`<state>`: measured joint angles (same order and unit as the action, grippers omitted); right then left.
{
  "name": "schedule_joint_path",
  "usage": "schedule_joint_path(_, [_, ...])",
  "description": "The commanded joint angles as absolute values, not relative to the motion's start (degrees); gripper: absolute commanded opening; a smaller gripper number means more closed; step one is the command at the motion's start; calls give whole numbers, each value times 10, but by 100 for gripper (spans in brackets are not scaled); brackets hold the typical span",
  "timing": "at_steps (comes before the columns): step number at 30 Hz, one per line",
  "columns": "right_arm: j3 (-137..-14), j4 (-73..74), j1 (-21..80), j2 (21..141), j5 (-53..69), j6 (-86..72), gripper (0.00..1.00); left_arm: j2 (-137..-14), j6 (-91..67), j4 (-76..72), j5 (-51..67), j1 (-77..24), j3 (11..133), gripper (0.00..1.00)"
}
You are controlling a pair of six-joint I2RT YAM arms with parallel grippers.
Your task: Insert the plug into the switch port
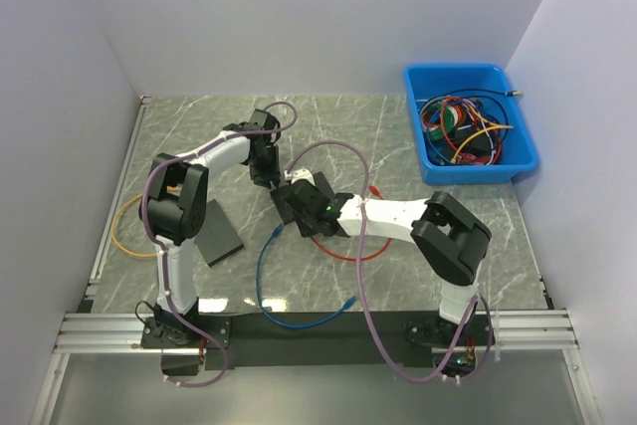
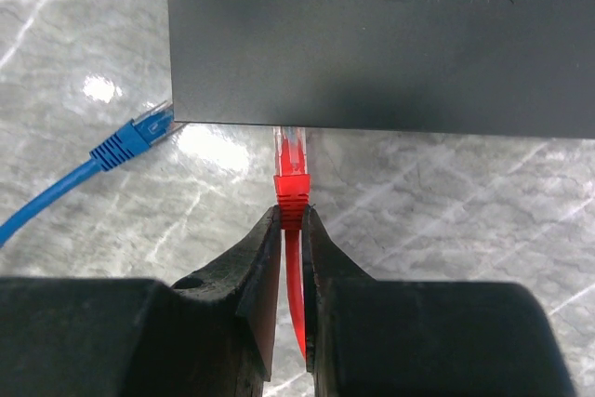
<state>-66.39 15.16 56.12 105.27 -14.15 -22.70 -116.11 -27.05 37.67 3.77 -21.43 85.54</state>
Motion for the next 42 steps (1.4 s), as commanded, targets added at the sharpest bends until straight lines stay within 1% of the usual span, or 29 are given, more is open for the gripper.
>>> schedule_joint_path(1, [-698,139,564,1058,-157,-233,0,-1165,-265,381,43,-219,879,32])
schedule_joint_path(12, [-715,142,566,1081,-167,-243,0,-1172,-263,386,51,-224,883,31])
schedule_joint_path(21, [-734,165,565,1102,-215,-265,0,-1182,-265,390,66,-224,885,31])
schedule_joint_path(42, [-757,168,568,1077,-249,-263,0,-1191,-263,396,73,-224,889,31])
